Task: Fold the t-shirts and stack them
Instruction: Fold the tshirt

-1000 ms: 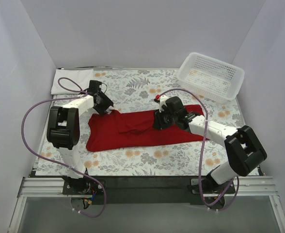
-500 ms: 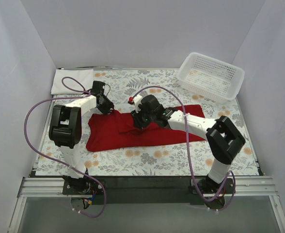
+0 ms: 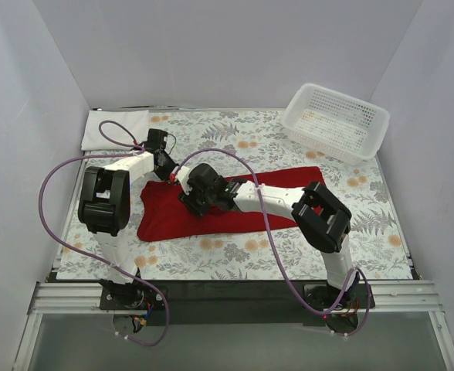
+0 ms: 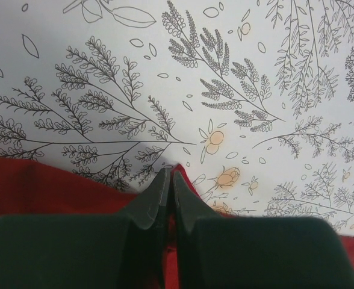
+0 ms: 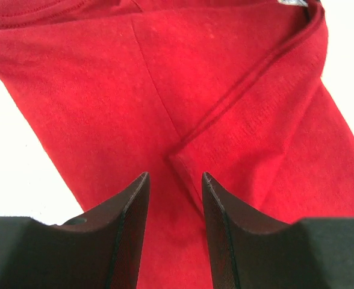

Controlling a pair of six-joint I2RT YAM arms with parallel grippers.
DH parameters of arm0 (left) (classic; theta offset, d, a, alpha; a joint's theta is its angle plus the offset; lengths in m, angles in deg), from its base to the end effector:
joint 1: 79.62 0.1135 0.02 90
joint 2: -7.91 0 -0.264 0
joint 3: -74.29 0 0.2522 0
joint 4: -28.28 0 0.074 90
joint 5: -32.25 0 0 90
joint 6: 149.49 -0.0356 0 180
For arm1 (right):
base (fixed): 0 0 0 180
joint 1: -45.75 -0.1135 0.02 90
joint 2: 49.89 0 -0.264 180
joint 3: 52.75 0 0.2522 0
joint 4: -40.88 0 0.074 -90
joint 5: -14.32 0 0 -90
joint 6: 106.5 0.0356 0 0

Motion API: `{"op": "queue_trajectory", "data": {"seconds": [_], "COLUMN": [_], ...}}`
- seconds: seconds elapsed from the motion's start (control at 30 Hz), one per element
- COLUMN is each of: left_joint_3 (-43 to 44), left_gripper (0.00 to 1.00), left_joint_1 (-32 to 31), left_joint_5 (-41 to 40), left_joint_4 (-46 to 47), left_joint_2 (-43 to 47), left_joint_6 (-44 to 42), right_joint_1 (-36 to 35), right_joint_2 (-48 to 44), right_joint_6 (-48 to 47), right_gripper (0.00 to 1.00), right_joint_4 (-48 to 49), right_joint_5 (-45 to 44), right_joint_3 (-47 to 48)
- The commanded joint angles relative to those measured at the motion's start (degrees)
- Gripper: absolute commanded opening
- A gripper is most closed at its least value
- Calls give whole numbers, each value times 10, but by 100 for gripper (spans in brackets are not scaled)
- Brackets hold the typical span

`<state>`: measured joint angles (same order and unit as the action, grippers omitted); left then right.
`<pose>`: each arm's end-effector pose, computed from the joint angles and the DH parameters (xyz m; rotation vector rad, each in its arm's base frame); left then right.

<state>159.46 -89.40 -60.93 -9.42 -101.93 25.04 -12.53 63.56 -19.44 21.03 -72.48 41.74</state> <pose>0.3843 -0.0642 0.1595 -1.6780 2.1660 -0.4423 0.2343 0.3829 0.2051 -1.2040 1.9742 0.5715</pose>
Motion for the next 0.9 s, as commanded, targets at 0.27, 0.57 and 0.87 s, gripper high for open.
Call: {"op": "queue_trajectory", "data": {"seconds": [0.27, 0.57, 0.87], "left_joint_3": [19, 18, 38], "left_gripper": [0, 0, 0], "left_joint_1": [-1, -1, 1], "left_joint_5": [-3, -4, -46], "left_joint_4": [1, 0, -10], "left_joint_2": [9, 9, 29], "left_joint_6": [-9, -9, -17], "right_joint_1": [-11, -14, -14], "right_joint_2": [54, 70, 38], "right_joint_6": [-43, -47, -69], "right_gripper": [47, 41, 1], "right_joint_4": [-9, -11, -6], "right_joint_5": [-27, -29, -92], "right_joint_3": [59, 67, 65]}}
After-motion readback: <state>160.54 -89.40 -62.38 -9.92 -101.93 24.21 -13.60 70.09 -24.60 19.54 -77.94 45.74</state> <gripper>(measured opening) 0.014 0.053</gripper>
